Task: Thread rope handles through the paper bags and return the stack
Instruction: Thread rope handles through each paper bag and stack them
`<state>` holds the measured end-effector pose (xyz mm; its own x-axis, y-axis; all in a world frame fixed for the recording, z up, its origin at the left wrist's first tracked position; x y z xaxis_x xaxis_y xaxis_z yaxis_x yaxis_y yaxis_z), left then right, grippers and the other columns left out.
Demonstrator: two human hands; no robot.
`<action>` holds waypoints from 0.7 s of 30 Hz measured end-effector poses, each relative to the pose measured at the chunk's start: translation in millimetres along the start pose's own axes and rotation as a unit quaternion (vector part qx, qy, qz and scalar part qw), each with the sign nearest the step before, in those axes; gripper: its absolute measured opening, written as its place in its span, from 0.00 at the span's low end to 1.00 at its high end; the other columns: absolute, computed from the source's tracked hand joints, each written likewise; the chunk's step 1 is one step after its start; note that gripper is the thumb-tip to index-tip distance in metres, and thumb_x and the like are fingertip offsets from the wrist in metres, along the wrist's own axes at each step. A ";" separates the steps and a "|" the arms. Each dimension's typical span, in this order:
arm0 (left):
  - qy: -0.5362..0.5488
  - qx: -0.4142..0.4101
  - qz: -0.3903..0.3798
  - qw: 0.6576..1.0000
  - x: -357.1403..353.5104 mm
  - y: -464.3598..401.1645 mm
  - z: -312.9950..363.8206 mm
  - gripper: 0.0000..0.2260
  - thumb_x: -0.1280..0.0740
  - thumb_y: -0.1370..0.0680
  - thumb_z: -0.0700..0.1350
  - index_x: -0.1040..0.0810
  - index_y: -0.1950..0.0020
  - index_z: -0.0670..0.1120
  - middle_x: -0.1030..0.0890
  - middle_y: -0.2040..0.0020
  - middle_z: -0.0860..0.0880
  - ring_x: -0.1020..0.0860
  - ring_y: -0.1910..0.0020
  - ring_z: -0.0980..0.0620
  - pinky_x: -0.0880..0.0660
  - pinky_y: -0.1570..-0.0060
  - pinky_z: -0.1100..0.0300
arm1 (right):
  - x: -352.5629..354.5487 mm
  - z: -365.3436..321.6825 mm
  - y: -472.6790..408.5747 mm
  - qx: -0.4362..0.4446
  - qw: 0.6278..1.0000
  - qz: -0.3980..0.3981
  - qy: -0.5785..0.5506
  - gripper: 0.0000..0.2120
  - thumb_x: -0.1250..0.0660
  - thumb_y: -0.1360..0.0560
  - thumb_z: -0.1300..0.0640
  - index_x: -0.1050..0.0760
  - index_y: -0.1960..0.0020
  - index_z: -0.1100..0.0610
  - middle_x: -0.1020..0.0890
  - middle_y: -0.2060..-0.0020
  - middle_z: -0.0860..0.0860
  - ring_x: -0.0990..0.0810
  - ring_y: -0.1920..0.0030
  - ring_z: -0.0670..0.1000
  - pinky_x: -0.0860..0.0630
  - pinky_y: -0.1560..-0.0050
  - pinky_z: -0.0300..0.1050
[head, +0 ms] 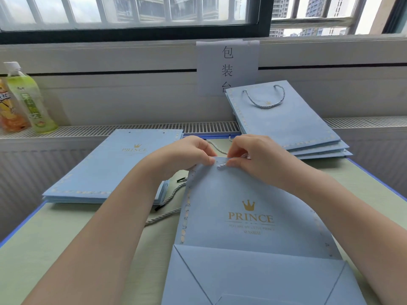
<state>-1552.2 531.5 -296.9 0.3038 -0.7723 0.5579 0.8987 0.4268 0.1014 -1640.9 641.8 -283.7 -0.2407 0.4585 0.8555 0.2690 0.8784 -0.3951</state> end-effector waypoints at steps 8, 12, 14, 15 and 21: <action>-0.069 0.024 0.028 0.997 4.6 -1.4 -0.4 0.11 0.40 0.21 0.36 0.23 0.59 0.47 0.23 0.63 0.50 0.26 0.67 0.56 0.31 0.70 0.68 | 18.0 -8.7 3.2 0.027 0.998 0.058 -0.027 0.08 0.31 0.26 0.54 0.28 0.60 0.55 0.25 0.68 0.46 0.28 0.68 0.46 0.32 0.63 0.41; -0.147 0.062 0.087 0.983 16.4 -3.8 -7.4 0.10 0.42 0.24 0.33 0.24 0.55 0.46 0.26 0.59 0.47 0.27 0.61 0.49 0.31 0.64 0.62 | 27.0 -12.7 2.3 0.021 0.971 0.092 -0.220 0.07 0.33 0.25 0.60 0.27 0.61 0.54 0.25 0.69 0.53 0.31 0.69 0.47 0.33 0.65 0.38; -0.259 0.106 0.127 0.952 19.8 -2.8 -14.0 0.11 0.44 0.27 0.35 0.26 0.53 0.47 0.25 0.54 0.46 0.26 0.53 0.45 0.29 0.56 0.58 | 37.0 -10.4 2.8 0.024 0.946 0.114 -0.303 0.07 0.34 0.24 0.63 0.26 0.59 0.55 0.24 0.69 0.52 0.30 0.68 0.45 0.33 0.65 0.35; -0.319 0.126 0.154 0.926 21.1 -0.8 -15.2 0.10 0.44 0.27 0.36 0.27 0.52 0.47 0.25 0.51 0.47 0.27 0.49 0.44 0.31 0.52 0.56 | 41.7 -8.3 3.1 0.027 0.932 0.126 -0.339 0.06 0.35 0.23 0.63 0.25 0.58 0.55 0.24 0.69 0.49 0.29 0.68 0.44 0.33 0.65 0.34; -0.006 -0.182 0.197 0.963 0.3 2.8 31.2 0.19 0.47 0.18 0.56 0.23 0.54 0.46 0.18 0.56 0.44 0.20 0.54 0.48 0.26 0.53 0.55 | 43.8 -2.4 1.8 0.022 0.897 0.134 -0.421 0.08 0.39 0.22 0.65 0.23 0.53 0.56 0.21 0.67 0.49 0.25 0.65 0.45 0.27 0.61 0.35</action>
<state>-1559.5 547.1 -270.7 0.6416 -0.5777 0.5046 0.7670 0.4901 -0.4142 -1648.8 663.2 -246.1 -0.7963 0.5777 0.1794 0.3902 0.7171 -0.5775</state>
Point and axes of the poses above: each hand's wrist, its own y-axis away from the middle knuckle, its own x-axis out of the back of the hand, z = x × y, the point moved 6 cm from there along -y, towards the middle knuckle
